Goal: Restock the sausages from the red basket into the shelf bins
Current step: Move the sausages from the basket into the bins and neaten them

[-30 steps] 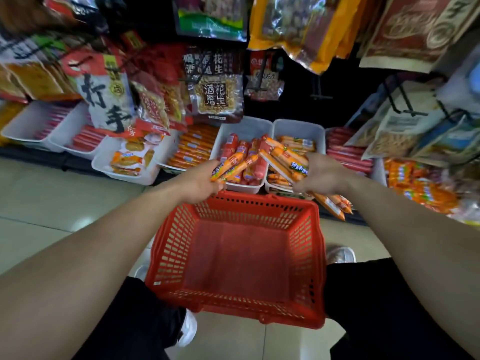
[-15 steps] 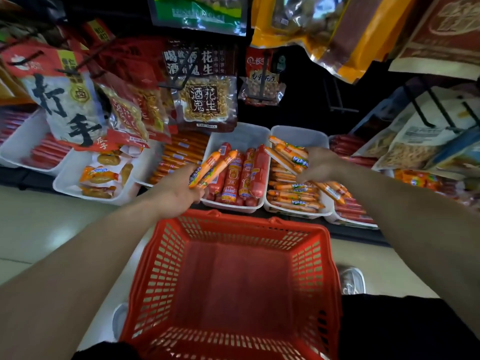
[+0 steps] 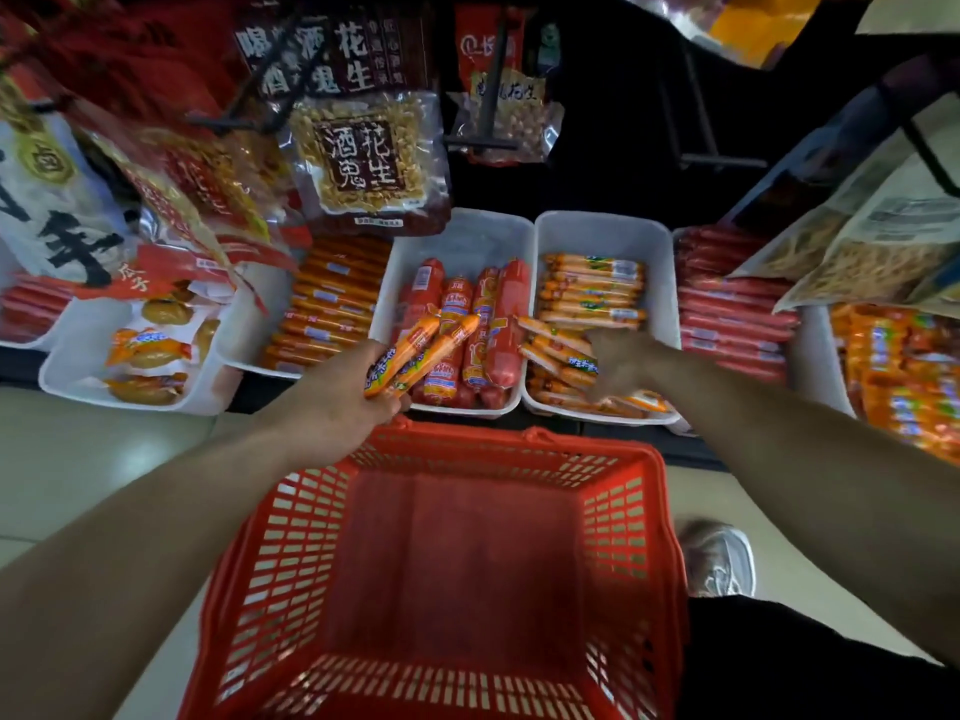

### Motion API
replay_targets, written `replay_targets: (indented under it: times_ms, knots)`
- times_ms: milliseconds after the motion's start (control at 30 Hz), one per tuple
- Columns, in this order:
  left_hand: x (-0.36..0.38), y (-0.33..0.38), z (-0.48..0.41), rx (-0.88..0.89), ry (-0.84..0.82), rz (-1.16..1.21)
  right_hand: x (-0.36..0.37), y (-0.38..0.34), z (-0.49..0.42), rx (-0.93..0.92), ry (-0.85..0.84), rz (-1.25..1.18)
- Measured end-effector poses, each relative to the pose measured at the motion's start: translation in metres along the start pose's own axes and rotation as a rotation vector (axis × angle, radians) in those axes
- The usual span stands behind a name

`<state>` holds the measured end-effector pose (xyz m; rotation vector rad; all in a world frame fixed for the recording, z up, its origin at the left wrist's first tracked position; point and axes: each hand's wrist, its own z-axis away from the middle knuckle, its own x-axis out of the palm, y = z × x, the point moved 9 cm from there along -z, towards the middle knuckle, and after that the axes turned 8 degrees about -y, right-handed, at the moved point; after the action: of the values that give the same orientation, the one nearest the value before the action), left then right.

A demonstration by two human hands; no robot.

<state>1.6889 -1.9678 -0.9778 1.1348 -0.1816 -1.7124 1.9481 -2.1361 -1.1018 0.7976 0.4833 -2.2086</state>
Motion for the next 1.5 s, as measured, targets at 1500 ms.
replay_targets:
  times_ms: [1500]
  knots:
    - [0.096,0.150,-0.150,0.100,0.007,-0.334,0.006,0.067,0.049,-0.249,0.357,-0.121]
